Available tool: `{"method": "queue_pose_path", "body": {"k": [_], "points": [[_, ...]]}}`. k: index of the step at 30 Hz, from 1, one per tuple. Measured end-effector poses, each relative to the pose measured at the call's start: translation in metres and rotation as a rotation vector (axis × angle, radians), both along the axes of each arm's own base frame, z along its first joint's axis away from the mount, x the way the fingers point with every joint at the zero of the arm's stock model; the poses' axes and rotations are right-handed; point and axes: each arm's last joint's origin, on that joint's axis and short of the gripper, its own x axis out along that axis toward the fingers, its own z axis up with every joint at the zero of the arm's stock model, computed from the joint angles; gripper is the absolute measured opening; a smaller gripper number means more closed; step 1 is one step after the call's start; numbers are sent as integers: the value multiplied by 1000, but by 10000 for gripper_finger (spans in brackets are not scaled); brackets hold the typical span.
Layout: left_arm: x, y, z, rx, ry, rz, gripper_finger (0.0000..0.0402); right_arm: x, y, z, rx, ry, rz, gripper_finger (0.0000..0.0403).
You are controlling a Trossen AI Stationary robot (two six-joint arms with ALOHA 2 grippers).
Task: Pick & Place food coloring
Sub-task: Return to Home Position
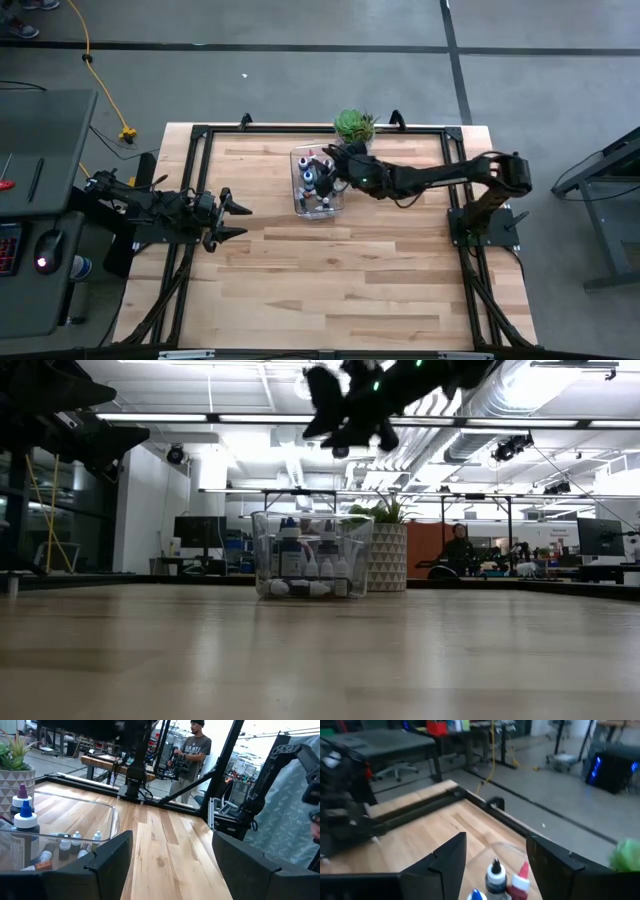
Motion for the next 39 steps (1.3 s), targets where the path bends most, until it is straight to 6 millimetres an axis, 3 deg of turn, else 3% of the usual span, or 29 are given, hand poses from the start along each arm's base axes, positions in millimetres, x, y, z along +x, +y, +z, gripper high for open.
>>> {"method": "queue_pose_path", "body": {"k": [9,13,24,39], "points": [[0,0,0,0,0,0,271,-27,31,47,-54,-60,260,162],[0,0,0,0,0,0,271,-52,40,51,-40,-56,360,132],[0,0,0,0,0,0,271,-130,62,15,-14,-30,504,6],[0,0,0,0,0,0,271,-216,62,-32,-86,-30,627,1]]}}
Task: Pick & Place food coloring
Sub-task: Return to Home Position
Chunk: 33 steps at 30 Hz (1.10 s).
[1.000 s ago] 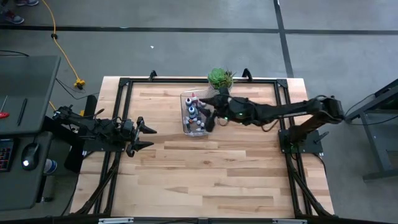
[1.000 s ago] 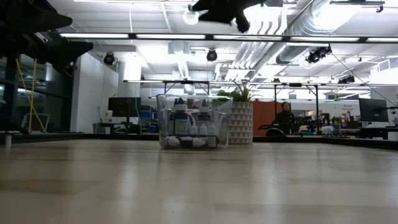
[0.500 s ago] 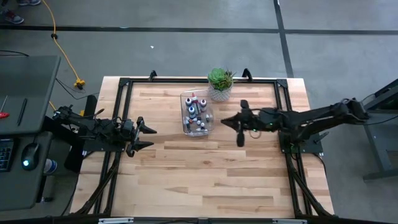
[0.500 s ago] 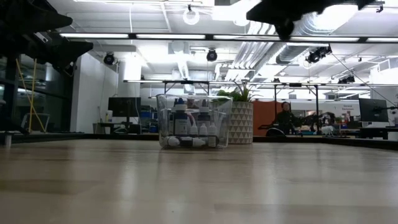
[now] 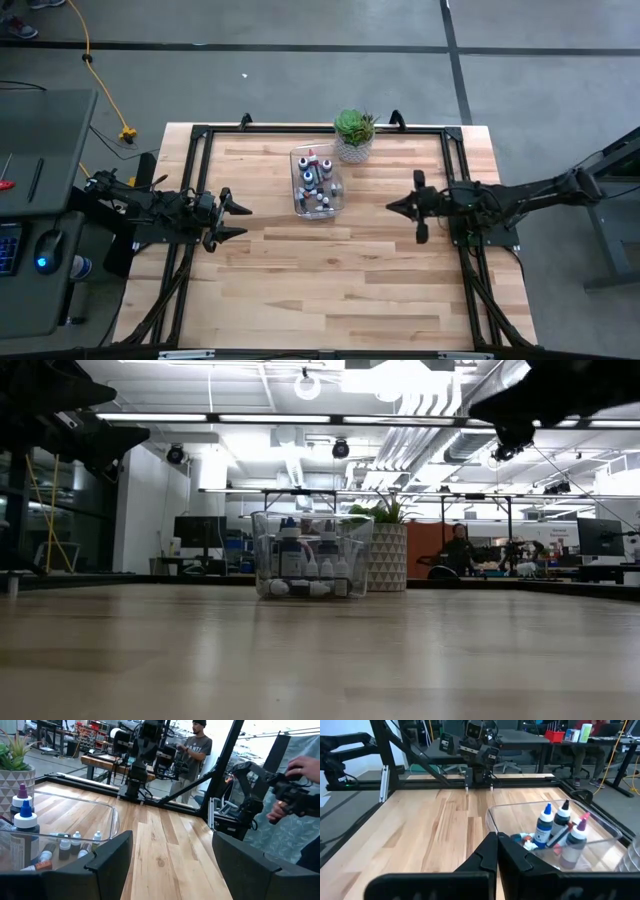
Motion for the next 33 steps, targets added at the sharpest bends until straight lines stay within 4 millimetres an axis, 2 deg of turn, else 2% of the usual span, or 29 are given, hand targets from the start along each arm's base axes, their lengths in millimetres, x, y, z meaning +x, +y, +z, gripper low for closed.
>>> {"method": "queue_pose_path", "body": {"k": [8,12,20,25,33], "points": [[0,0,0,0,0,0,271,-28,-4,-23,8,-75,-14,1],[0,0,0,0,0,0,271,-37,-5,-21,9,-139,-20,1],[0,0,0,0,0,0,271,-51,-8,-11,-106,-259,-31,0],[0,0,0,0,0,0,271,-57,-8,-24,-102,-288,-35,0],[0,0,0,0,0,0,271,-60,-7,-32,-95,-373,16,0]]}}
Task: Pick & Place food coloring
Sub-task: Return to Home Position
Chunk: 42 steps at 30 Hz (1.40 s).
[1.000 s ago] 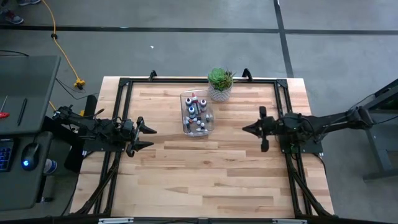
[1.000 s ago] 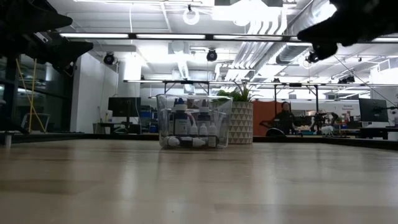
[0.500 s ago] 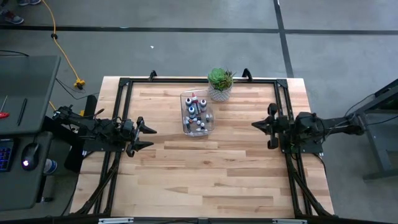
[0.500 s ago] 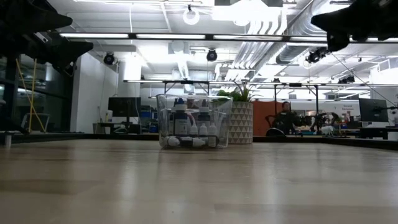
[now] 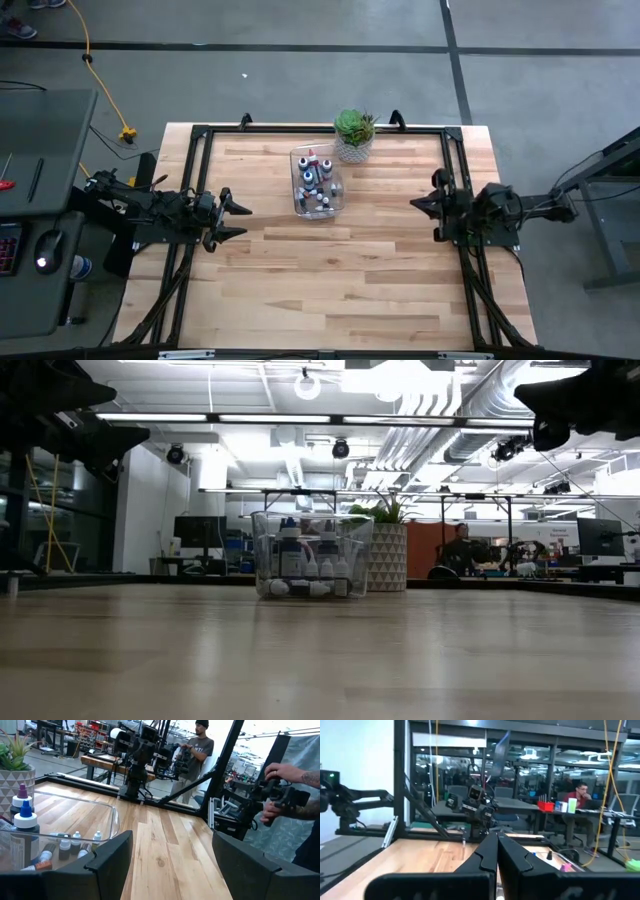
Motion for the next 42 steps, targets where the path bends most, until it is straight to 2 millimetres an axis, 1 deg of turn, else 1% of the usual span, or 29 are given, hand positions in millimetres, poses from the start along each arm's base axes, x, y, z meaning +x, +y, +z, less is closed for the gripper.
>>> {"method": "queue_pose_path", "body": {"k": [5,9,15,18,23,31,36,42], "points": [[0,0,0,0,0,0,271,2,1,-6,-2,-9,46,0],[0,0,0,0,0,0,271,5,-1,-17,19,9,90,0],[0,0,0,0,0,0,271,5,-9,-18,-4,25,34,0],[0,0,0,0,0,0,271,6,-12,-22,9,68,32,0],[0,0,0,0,0,0,271,7,-11,-30,29,152,69,0],[0,0,0,0,0,0,271,8,-9,-34,23,189,67,0],[0,0,0,0,0,0,271,8,-9,-35,24,200,13,0],[0,0,0,0,0,0,271,8,-12,-35,117,198,-53,0]]}}
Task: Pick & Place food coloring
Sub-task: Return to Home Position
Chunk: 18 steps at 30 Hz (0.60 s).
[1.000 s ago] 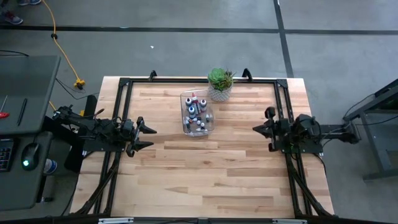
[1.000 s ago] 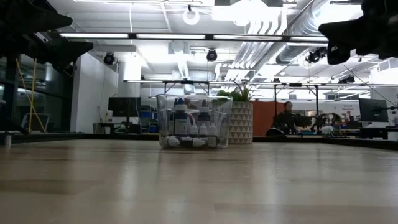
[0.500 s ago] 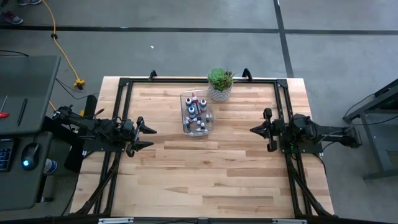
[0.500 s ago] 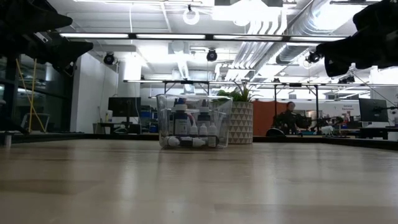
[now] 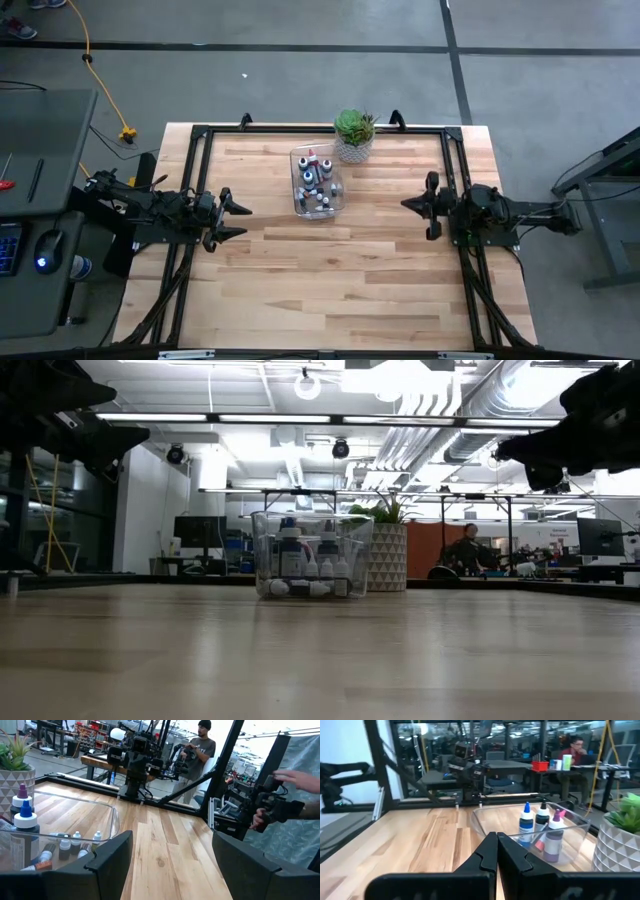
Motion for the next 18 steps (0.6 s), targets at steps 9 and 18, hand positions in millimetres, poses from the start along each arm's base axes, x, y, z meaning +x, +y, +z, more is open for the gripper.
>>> {"method": "queue_pose_path", "body": {"k": [9,18], "points": [[0,0,0,0,0,0,271,0,0,0,2,0,-6,0],[0,0,0,0,0,0,271,0,0,0,2,0,-7,0]]}}
